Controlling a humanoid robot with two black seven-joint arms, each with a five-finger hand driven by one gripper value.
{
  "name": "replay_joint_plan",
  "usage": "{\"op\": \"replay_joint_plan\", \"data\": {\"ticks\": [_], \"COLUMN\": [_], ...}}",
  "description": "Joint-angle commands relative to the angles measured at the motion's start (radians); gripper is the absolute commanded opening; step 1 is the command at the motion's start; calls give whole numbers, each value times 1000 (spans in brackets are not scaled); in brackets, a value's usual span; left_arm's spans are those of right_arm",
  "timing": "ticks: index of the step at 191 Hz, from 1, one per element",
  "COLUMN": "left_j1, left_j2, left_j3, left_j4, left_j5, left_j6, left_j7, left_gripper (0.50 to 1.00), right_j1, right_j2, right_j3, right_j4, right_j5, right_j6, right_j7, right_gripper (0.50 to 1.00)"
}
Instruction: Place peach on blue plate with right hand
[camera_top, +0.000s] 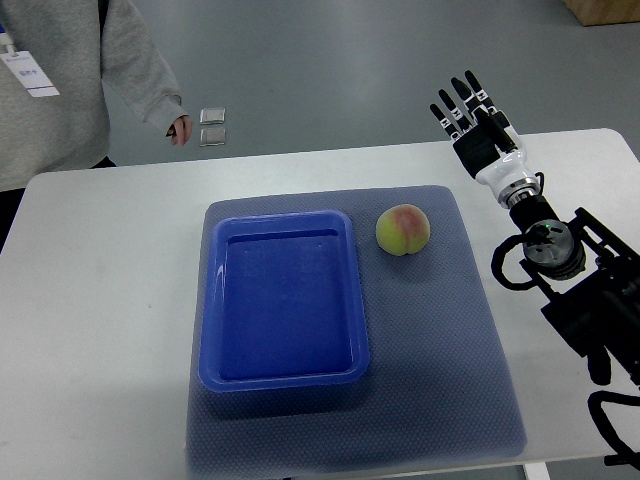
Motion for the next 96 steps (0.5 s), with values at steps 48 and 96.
{"op": "replay_joint_plan", "data": {"ticks": [48,96], "left_j1": [0,0], "left_j2": [0,0], "left_j3": [-1,-1], "left_j4": [2,3], "left_j5": [-1,-1], "left_j6": [2,2], "left_j7": [0,0], "left_gripper": [1000,1000], "right_j1": [6,55], "right_j2": [-3,-55], "right_j3": [-2,-63], "right_j4": [1,1], "right_j5": [-2,-92], "right_j6": [-1,8], "right_j7": [-2,-9], "right_gripper": [932,932]}}
